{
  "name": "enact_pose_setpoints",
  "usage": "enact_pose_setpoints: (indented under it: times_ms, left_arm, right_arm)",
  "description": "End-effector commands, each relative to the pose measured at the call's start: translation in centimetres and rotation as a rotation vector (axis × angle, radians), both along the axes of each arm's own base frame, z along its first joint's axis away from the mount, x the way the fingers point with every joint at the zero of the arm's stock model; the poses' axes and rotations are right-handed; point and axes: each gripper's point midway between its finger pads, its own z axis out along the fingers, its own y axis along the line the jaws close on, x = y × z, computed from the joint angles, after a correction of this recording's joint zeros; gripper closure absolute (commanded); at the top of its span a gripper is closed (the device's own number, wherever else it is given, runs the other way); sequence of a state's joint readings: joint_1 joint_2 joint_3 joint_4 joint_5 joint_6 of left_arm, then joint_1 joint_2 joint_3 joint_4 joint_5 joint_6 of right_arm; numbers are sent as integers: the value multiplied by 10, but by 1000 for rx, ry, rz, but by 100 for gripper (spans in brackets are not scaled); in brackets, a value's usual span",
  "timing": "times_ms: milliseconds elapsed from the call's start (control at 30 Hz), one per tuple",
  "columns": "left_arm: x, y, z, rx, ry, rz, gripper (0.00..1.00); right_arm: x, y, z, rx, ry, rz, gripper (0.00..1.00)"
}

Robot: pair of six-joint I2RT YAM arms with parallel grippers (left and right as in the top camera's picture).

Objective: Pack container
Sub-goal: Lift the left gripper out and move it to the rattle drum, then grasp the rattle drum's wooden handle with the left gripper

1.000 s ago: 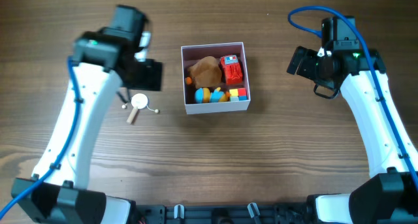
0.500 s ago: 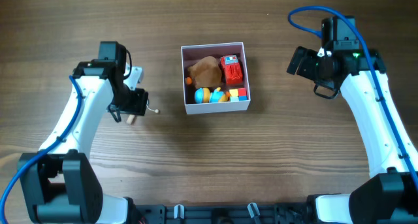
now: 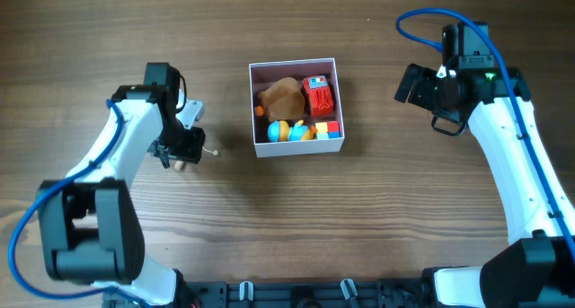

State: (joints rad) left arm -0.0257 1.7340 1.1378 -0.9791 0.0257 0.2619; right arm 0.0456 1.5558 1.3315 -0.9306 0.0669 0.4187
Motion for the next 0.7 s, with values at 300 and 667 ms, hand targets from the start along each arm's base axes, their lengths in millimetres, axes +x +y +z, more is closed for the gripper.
enact_pose_setpoints:
  times_ms: [300, 667]
  left_arm:
    - [-12, 11, -33, 39, 117, -10, 47]
    - [0, 23, -35, 33, 63, 35, 46]
  right_arm:
    - [0, 1, -4, 8, 8, 1, 0]
    - [0, 1, -4, 8, 8, 1, 0]
